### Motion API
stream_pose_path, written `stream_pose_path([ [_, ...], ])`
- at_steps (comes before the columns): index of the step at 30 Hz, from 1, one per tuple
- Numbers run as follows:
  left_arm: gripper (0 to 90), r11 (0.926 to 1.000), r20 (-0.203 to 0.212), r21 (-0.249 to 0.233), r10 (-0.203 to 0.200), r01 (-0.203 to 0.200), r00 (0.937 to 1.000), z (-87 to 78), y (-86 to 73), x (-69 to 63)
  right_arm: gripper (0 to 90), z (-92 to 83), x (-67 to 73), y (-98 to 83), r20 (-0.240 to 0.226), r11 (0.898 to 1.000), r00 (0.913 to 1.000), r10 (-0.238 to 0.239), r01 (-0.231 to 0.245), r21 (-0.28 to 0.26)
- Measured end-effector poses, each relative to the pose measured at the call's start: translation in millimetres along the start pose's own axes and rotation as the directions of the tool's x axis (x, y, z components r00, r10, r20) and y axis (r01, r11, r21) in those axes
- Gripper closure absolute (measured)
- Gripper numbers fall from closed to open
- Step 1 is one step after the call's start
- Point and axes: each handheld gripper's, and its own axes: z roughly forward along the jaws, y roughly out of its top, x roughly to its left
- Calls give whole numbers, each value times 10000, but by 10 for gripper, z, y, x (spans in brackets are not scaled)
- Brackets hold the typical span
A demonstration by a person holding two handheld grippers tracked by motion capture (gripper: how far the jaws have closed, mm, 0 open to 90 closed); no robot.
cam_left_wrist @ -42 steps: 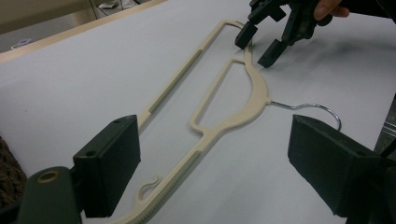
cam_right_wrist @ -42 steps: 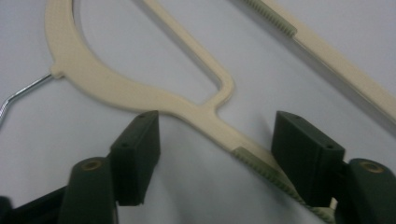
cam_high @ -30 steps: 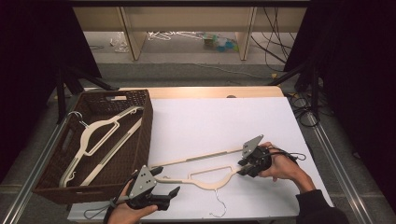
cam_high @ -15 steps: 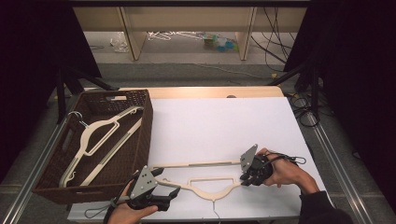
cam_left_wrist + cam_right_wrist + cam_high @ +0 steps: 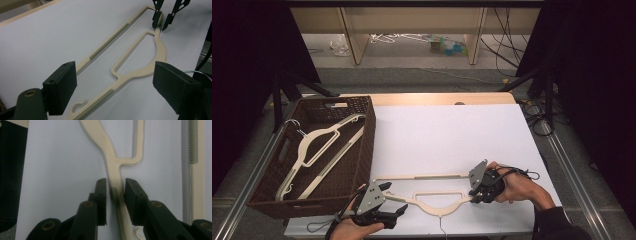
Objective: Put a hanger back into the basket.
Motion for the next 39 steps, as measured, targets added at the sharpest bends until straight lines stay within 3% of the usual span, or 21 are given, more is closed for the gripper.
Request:
stream_pose_path([
  [3, 202, 9999, 85, 70, 111, -111, 9999, 19, -9, -6, 778, -2, 5, 11, -173, 9999, 9997, -144, 144, 25],
  [4, 205, 9992, 125, 228, 324, -327, 9994, 19, -12, 5, 779, -5, 7, 11, -135, 9998, 9997, -201, 201, 35],
  [6, 206, 9990, 105, 290, 338, -341, 9994, 45, -19, -5, 781, -10, 12, 11, -56, 9994, 9994, -345, 346, 55],
  [9, 209, 9992, 175, 218, 329, -333, 9993, 53, -16, -30, 781, -17, 22, 19, -70, 9999, 9999, -147, 147, 70],
  [10, 210, 9975, 204, 427, 555, -563, 9983, 41, -6, -16, 780, -16, 16, 14, -82, 9999, 9999, -112, 113, 30],
  [11, 211, 9986, 195, 296, 444, -449, 9988, 51, -6, -31, 781, -18, 11, 12, -52, 9999, 9999, -140, 140, 17],
  [15, 213, 9952, 211, 566, 789, -800, 9967, 58, -9, -19, 782, -47, 3, -23, 25, 9998, 10000, 65, -65, 166],
  [18, 214, 9980, 261, 370, 499, -509, 9984, 74, -14, -35, 782, -53, 1, -42, -46, 9997, 9999, 138, -137, 206],
  [21, 215, 9982, 231, 346, 486, -494, 9986, 78, -10, -35, 780, -45, 16, -29, -128, 9996, 9999, 54, -51, 284],
  [24, 216, 9961, 178, 500, 723, -731, 9972, 69, -4, -25, 779, -31, 11, -29, -156, 9996, 9999, 30, -26, 277],
  [25, 216, 9977, 248, 397, 534, -544, 9983, 83, -5, -38, 779, -28, 9, -30, -202, 9996, 9998, 21, -16, 266],
  [29, 221, 9971, 298, 438, 617, -629, 9977, 122, 1, -38, 786, -21, 6, -41, -172, 9998, 9997, -145, 147, 123],
  [33, 259, 9894, 513, 874, 1118, -1160, 9924, 215, -5, -27, 789, -40, 15, -31, -246, 9998, 9997, -71, 75, 179],
  [34, 264, 9839, 611, 1082, 1366, -1426, 9887, 245, -7, -30, 790, -43, 7, -20, -239, 9997, 9996, -165, 169, 176],
  [36, 318, 9774, 737, 1138, 1703, -1779, 9826, 291, -6, -39, 793, -61, -3, 3, -273, 9994, 9992, -284, 289, 170],
  [38, 317, 9691, 775, 1132, 2113, -2192, 9743, 366, -9, -67, 795, -78, 4, 31, -240, 9994, 9992, -307, 310, 119],
  [39, 314, 9581, 852, 1370, 2416, -2515, 9666, 395, -8, -77, 795, -96, 6, 43, -314, 9996, 9992, -261, 264, 72],
])
